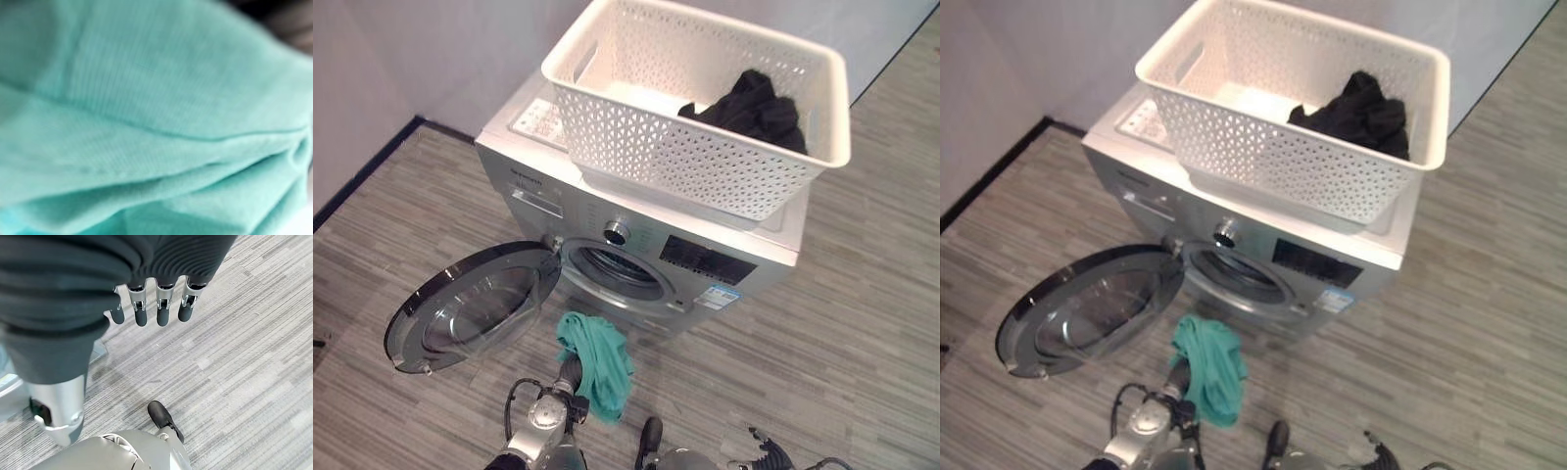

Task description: Grab the laundry basket,head to the washer,open it,put in the laundry and shut it.

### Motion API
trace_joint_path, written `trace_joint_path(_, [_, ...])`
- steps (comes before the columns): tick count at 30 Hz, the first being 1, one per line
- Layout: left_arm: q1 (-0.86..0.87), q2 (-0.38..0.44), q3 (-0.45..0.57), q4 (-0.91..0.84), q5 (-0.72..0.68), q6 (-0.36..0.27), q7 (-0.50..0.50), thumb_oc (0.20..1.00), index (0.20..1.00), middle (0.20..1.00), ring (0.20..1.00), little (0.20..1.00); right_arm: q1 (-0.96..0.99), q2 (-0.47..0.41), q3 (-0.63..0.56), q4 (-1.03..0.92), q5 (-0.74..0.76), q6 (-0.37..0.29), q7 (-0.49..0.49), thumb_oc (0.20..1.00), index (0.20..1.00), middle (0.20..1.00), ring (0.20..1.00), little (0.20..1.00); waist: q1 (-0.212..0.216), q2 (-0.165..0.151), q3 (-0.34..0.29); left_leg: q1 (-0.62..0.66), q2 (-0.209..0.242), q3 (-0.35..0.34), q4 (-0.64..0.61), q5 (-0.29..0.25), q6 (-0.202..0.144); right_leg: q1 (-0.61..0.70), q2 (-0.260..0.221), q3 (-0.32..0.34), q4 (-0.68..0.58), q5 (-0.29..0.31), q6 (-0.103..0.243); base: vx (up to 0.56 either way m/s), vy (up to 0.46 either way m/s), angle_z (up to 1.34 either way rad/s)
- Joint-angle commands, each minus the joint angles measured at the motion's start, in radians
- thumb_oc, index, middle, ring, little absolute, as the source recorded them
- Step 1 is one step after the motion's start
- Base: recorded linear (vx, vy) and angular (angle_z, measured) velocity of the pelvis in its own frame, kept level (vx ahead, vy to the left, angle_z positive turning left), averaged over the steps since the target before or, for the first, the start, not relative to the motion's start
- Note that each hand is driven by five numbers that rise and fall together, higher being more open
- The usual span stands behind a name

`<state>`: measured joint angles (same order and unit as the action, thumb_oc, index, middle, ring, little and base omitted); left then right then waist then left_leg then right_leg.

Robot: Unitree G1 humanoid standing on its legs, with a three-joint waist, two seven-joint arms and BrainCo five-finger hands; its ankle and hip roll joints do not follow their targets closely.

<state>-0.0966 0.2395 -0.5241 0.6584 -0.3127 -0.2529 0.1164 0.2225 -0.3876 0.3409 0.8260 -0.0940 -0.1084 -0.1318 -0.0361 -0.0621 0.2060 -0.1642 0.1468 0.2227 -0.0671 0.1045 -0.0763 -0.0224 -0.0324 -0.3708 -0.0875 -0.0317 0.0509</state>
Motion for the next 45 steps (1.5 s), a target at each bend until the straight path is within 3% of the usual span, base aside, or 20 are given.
trace_joint_path(1, [-0.121, -0.022, -0.013, -0.021, 0.007, -0.071, 0.04, 0.2, 0.2, 0.2, 0.2, 0.2, -0.059, 0.021, 0.053, 0.014, -0.023, 0.002, -0.035, 1.0, 1.0, 1.0, 1.0, 1.0, 0.012, -0.05, 0.023, -0.121, -0.011, -0.012, -0.02, 0.048, -0.011, 0.032, -0.015, 0.056, 0.072, -0.099, 0.023, -0.09, -0.018, 0.18])
trace_joint_path(9, [-0.332, -0.045, -0.024, 0.074, -0.007, -0.07, 0.109, 0.2, 0.2, 0.2, 0.2, 0.2, -0.145, 0.054, 0.169, 0.065, -0.045, 0.032, -0.022, 1.0, 1.0, 1.0, 1.0, 1.0, 0.013, -0.084, 0.085, -0.218, -0.007, -0.027, -0.017, 0.071, -0.01, -0.087, -0.008, 0.039, 0.127, -0.109, 0.008, -0.09, -0.036, 0.08])
trace_joint_path(11, [-0.437, -0.04, -0.011, 0.13, -0.021, -0.073, 0.141, 0.2, 0.2, 0.2, 0.2, 0.2, -0.171, 0.063, 0.208, 0.075, -0.043, 0.03, -0.019, 1.0, 1.0, 1.0, 1.0, 1.0, 0.003, -0.105, 0.102, -0.278, -0.002, -0.027, 0.004, 0.076, -0.011, -0.146, -0.004, 0.039, 0.147, -0.107, 0.007, -0.17, -0.051, 0.02])
trace_joint_path(16, [-0.622, 0.016, 0.022, 0.205, -0.056, -0.081, 0.189, 0.2, 0.2, 0.2, 0.2, 0.2, -0.2, 0.052, 0.233, 0.023, -0.028, 0.02, -0.015, 1.0, 1.0, 1.0, 1.0, 1.0, -0.03, -0.136, 0.113, -0.457, 0.019, -0.052, 0.168, 0.028, -0.01, -0.302, -0.006, 0.047, 0.249, -0.117, -0.006, -0.16, -0.035, -0.05])
trace_joint_path(29, [-0.911, 0.107, 0.062, 0.337, -0.1, -0.079, 0.221, 0.2, 0.2, 0.2, 0.2, 0.2, -0.223, -0.036, 0.204, -0.214, -0.015, 0.003, -0.032, 1.0, 1.0, 1.0, 1.0, 1.0, -0.104, -0.123, 0.079, -0.746, 0.062, -0.113, 0.395, -0.072, 0.019, -0.655, -0.032, 0.059, 0.544, -0.209, -0.05, -0.05, -0.007, -0.01])
trace_joint_path(38, [-1.128, 0.154, 0.165, 0.414, -0.294, -0.09, 0.218, 0.2, 0.2, 0.2, 0.2, 0.2, -0.174, -0.077, 0.147, -0.423, -0.027, -0.012, -0.048, 1.0, 1.0, 1.0, 1.0, 1.0, -0.185, -0.131, 0.037, -0.9, 0.074, -0.114, 0.483, -0.119, 0.027, -0.821, -0.034, 0.086, 0.625, -0.228, -0.07, 0.0, -0.006, 0.03])
trace_joint_path(42, [-1.298, 0.265, 0.184, 0.434, -0.391, -0.105, 0.216, 0.2, 0.2, 0.2, 0.2, 0.2, -0.116, -0.123, 0.063, -0.581, -0.027, -0.038, -0.058, 1.0, 1.0, 1.0, 1.0, 1.0, -0.247, -0.128, 0.01, -0.956, 0.092, -0.085, 0.52, -0.147, 0.031, -0.877, -0.031, 0.125, 0.623, -0.21, -0.057, -0.01, 0.109, -0.29])
trace_joint_path(43, [-1.369, 0.325, 0.18, 0.439, -0.43, -0.119, 0.214, 0.2, 0.2, 0.2, 0.2, 0.2, -0.091, -0.142, 0.03, -0.619, -0.029, -0.048, -0.057, 1.0, 1.0, 1.0, 1.0, 1.0, -0.269, -0.124, 0.002, -0.967, 0.098, -0.07, 0.528, -0.158, 0.037, -0.888, -0.031, 0.147, 0.609, -0.195, -0.042, 0.0, 0.123, -0.39])
trace_joint_path(45, [-1.4, 0.35, 0.177, 0.434, -0.447, -0.125, 0.214, 0.2, 0.2, 0.2, 0.2, 0.2, -0.079, -0.15, 0.015, -0.629, -0.032, -0.048, -0.056, 1.0, 1.0, 1.0, 1.0, 1.0, -0.277, -0.122, -0.001, -0.97, 0.1, -0.063, 0.531, -0.163, 0.04, -0.888, -0.03, 0.156, 0.602, -0.189, -0.035, 0.01, 0.087, -0.43])
